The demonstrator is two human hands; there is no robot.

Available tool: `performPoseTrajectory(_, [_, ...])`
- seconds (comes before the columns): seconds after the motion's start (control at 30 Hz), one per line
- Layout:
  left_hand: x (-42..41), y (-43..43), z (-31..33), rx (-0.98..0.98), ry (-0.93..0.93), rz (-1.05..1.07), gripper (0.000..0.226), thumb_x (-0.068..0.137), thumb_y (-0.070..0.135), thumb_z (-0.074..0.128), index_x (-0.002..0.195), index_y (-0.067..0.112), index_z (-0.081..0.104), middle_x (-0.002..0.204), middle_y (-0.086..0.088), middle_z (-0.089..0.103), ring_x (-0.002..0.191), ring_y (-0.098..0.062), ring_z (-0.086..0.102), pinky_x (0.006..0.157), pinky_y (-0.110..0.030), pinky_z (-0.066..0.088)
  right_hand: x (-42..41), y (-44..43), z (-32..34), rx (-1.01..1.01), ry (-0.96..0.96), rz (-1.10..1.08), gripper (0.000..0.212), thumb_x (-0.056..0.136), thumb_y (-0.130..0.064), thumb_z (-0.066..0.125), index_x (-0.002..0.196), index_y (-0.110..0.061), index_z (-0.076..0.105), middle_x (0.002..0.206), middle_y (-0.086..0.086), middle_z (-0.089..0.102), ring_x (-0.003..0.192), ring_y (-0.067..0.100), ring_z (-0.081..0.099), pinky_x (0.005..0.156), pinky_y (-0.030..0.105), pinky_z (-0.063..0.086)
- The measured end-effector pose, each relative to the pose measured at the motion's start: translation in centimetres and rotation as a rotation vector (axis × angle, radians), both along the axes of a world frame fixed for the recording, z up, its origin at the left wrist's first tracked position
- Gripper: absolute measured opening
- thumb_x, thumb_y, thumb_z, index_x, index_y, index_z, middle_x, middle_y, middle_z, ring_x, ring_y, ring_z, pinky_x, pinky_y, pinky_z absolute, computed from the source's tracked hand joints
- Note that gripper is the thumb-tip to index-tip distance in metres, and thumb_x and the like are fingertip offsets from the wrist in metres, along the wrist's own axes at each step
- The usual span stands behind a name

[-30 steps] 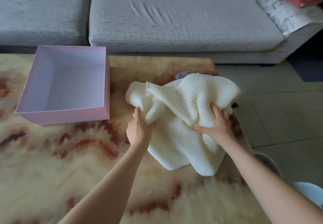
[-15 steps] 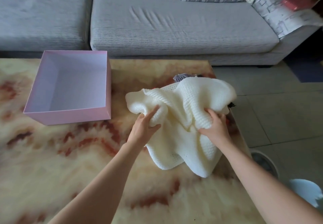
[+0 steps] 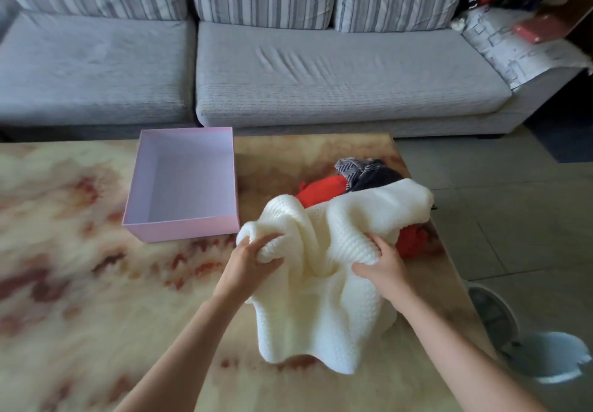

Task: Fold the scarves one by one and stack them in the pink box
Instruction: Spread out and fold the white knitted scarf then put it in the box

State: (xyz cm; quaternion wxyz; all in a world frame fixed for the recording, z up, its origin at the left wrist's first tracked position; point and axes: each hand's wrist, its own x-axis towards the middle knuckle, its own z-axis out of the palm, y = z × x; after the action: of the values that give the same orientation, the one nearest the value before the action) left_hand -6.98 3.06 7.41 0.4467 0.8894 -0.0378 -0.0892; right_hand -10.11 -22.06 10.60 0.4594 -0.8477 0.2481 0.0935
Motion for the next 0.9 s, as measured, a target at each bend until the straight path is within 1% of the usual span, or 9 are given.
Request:
performPoseTrajectory(0.17, [-3.0,8.5,2.1,0.057,-0.005,0.105,0.048,0.074,0.022,0.077,0.117,0.037,0.063,0.107,0.005,0.058,0.089,-0.008,0.05,0.077,-0.017,0.035,-1.6,8.7,0.4,0.071,0.02,0.072,0.07,0.069,-0.003,0.073,0.133,-0.019,0.049,0.121,0.003,0.05,0.105,0.018,0.051,0.08,0.024,0.04])
performPoseTrajectory(0.37, [-8.1,19.2,2.9,0.132,0.039,0.255,0.045,0.074,0.019,0.078,0.115,0.031,0.066,0.107,-0.003,0.061,0.093,-0.021,0.058,0.078,-0.022,0.039,-4.9,18.4,-1.3,0.055,0.106,0.164,0.067,0.065,-0.009,0.075,0.126,-0.023,0.053,0.119,0.009,0.052,0.098,0.02,0.055,0.073,0.023,0.043])
performPoseTrajectory(0.5, [-11.7,25.5,2.0,0.229,0.159,0.332,0.048,0.075,0.029,0.076,0.119,0.041,0.061,0.101,-0.001,0.055,0.09,-0.026,0.061,0.071,-0.027,0.042,-6.9,22.0,-2.3,-0.019,0.178,0.199,0.063,0.07,-0.011,0.077,0.127,-0.018,0.051,0.123,0.009,0.043,0.097,0.018,0.049,0.062,0.01,0.037])
performPoseTrajectory(0.6, [-13.4,28.4,0.8,0.35,0.297,0.325,0.056,0.076,0.044,0.071,0.128,0.049,0.049,0.106,0.0,0.046,0.088,-0.028,0.062,0.071,-0.034,0.049,-7.9,22.8,-3.5,-0.149,0.236,0.253,0.077,0.069,-0.029,0.082,0.135,-0.017,0.043,0.127,0.009,0.032,0.114,0.024,0.043,0.086,0.024,0.041])
performPoseTrajectory(0.7, [-14.5,29.6,-1.2,0.479,0.464,0.212,0.083,0.074,0.057,0.067,0.142,0.052,0.02,0.118,-0.002,0.034,0.092,-0.024,0.055,0.074,-0.032,0.048,-8.7,23.5,-4.6,-0.258,0.43,0.315,0.102,0.067,-0.055,0.077,0.147,-0.022,0.024,0.147,0.011,0.008,0.136,0.032,0.02,0.109,0.041,0.028])
performPoseTrajectory(0.73, [-14.7,29.6,-1.9,0.45,0.465,0.208,0.092,0.073,0.058,0.068,0.144,0.05,0.009,0.12,-0.003,0.031,0.095,-0.022,0.051,0.079,-0.032,0.047,-8.8,23.8,-5.0,-0.349,0.463,0.339,0.105,0.066,-0.062,0.073,0.148,-0.025,0.019,0.151,0.011,-0.003,0.14,0.035,0.01,0.112,0.046,0.022])
performPoseTrajectory(0.8, [-14.9,29.3,-3.1,0.207,0.42,0.372,0.097,0.078,0.05,0.068,0.149,0.042,0.001,0.121,0.0,0.029,0.104,-0.015,0.04,0.095,-0.035,0.04,-9.0,24.8,-5.4,-0.527,0.335,0.376,0.103,0.067,-0.064,0.07,0.148,-0.027,0.018,0.153,0.008,-0.009,0.141,0.033,-0.001,0.115,0.047,0.01])
performPoseTrajectory(0.87, [-14.6,29.5,-3.9,-0.145,0.424,0.684,0.084,0.088,0.037,0.063,0.151,0.023,0.01,0.126,0.002,0.036,0.113,-0.012,0.038,0.1,-0.034,0.033,-8.5,26.5,-5.4,-0.575,0.127,0.458,0.088,0.072,-0.057,0.07,0.144,-0.028,0.029,0.154,0.004,0.0,0.14,0.027,0.0,0.113,0.043,0.009])
performPoseTrajectory(0.9, [-14.5,29.9,-4.2,-0.281,0.446,0.798,0.071,0.087,0.035,0.061,0.146,0.014,0.028,0.121,0.001,0.048,0.111,-0.012,0.046,0.097,-0.036,0.037,-7.9,27.7,-5.4,-0.555,0.081,0.516,0.079,0.074,-0.054,0.069,0.141,-0.029,0.036,0.155,0.003,0.006,0.14,0.026,0.004,0.112,0.04,0.01])
